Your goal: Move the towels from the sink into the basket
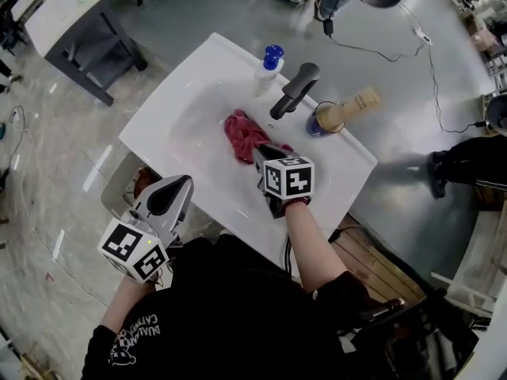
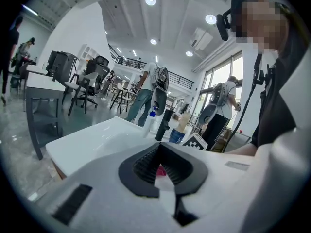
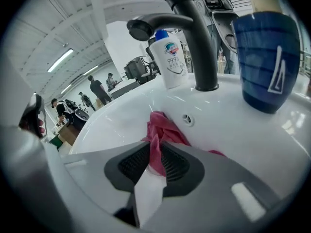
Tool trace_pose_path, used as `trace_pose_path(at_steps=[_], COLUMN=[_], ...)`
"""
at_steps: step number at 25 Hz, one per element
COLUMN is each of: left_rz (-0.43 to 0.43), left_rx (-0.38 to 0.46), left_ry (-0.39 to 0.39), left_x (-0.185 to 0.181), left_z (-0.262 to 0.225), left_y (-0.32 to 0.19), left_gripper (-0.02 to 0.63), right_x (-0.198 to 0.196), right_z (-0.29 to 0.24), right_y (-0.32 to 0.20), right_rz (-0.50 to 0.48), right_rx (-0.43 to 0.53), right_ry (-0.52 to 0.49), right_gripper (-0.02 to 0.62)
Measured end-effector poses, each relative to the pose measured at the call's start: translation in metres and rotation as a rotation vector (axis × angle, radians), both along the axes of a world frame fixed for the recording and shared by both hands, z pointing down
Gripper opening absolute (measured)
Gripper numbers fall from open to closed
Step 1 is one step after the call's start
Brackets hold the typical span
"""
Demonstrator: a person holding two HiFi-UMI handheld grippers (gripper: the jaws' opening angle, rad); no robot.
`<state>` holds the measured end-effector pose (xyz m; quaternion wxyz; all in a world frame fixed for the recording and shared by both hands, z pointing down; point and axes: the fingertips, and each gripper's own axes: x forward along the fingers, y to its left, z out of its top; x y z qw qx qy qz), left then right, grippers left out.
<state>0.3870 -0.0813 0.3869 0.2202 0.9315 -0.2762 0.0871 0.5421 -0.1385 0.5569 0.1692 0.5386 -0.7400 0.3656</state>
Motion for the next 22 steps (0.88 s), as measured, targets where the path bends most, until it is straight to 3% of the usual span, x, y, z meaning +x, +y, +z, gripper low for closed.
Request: trace_pose_path(at_steps=[6, 12, 17, 19, 22], left_rz=[-0.028, -0.057, -0.087, -0.101, -0.109], left_rx=[-0.018, -0.026, -0.023, -0.024, -0.018], left_ry=[-0.012, -0.030, -0.039, -0.042, -0.034], left_x=[-0.009, -0.019, -0.032, -0.038, -0.041], left_z=[0.008, 0.012, 0.010, 0.011, 0.009], left_y=[0.000, 0.000, 0.002, 0.003, 0.005], left_gripper=[0.005, 0.006, 0.005, 0.005, 0.006], right_x=[0.007, 0.015, 0.015, 0.012, 0.009], right_z=[0.026, 0.044, 0.047, 0.046, 0.042], right_y=[-0.005, -0.013, -0.014, -0.014, -0.011], right_rz=[0.012, -0.023, -0.025, -0.036, -0.018], right_rx=[-0.066, -0.086, -0.082, -0.075, -0.078], right_ry=[0.044, 0.253, 0.313, 0.339, 0.281], right_gripper=[0.131, 0.161, 0.066, 0.055, 0.043])
